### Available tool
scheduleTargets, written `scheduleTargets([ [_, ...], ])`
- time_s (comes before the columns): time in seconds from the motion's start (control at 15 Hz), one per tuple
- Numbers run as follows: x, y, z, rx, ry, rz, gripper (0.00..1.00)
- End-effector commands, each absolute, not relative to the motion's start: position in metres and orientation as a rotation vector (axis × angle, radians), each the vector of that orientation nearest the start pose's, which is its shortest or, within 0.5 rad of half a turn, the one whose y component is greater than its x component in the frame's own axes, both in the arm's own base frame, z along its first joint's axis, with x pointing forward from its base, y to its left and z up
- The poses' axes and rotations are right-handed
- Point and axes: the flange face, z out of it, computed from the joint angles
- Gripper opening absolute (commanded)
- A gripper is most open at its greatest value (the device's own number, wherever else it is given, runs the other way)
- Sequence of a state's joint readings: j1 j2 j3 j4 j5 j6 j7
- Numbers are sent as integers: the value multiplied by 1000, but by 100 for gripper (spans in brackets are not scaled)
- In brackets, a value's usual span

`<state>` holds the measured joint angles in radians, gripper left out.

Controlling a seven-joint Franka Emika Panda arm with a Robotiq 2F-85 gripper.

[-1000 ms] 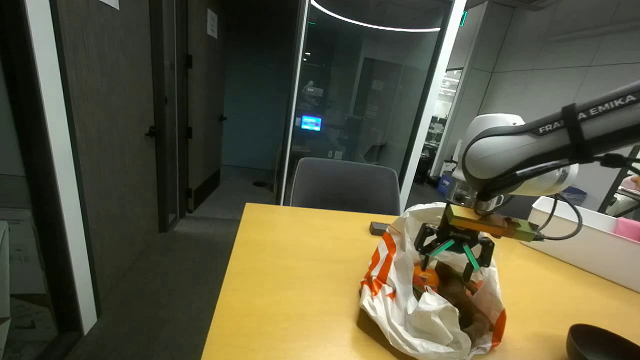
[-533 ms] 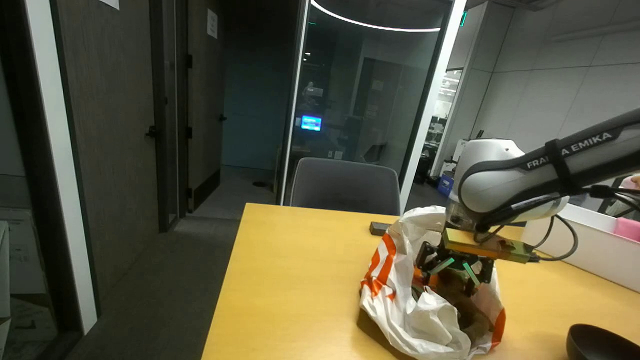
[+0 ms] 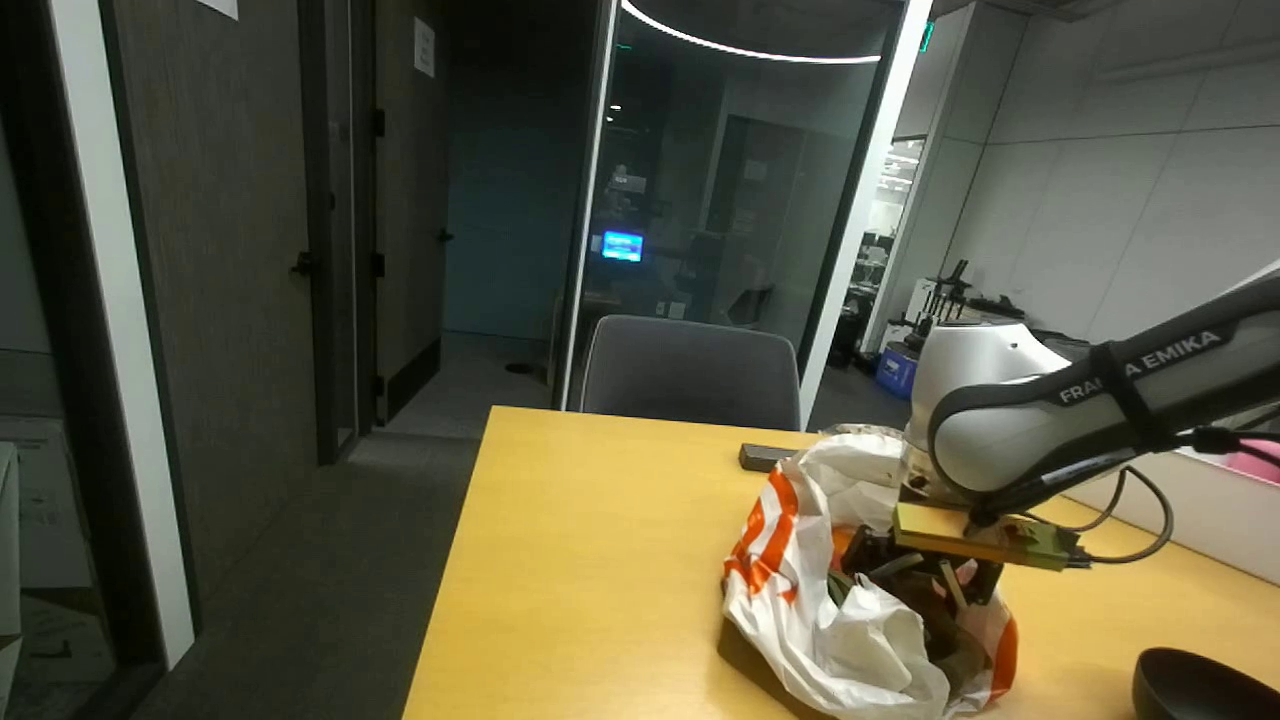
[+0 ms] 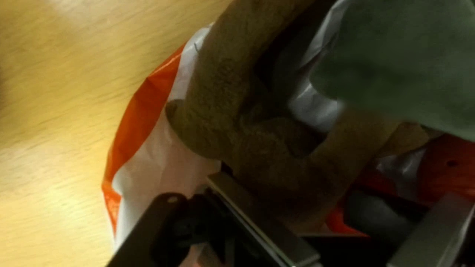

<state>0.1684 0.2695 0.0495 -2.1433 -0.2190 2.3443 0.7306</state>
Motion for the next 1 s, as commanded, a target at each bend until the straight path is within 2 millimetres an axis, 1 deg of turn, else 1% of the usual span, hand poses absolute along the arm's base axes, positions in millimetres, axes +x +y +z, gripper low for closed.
scheduleTargets([
  [0.0, 549, 119, 279, -3223, 591, -68, 42],
  [0.2, 547, 114, 302, -3239, 572, -115, 19],
  [0.27, 546, 112, 308, -3243, 548, -128, 13],
  [0.33, 546, 111, 317, -3244, 532, -146, 9],
  [0.47, 544, 109, 335, -3235, 491, -172, 8],
  [0.53, 543, 108, 343, -3233, 465, -185, 12],
  [0.6, 541, 105, 356, -3221, 391, -202, 10],
  [0.67, 540, 104, 364, -3211, 335, -214, 10],
  [0.73, 539, 103, 376, -3179, 223, -221, 11],
  [0.8, 536, 105, 385, -3157, 161, -206, 11],
  [0.93, 534, 104, 405, -3097, 23, -175, 8],
])
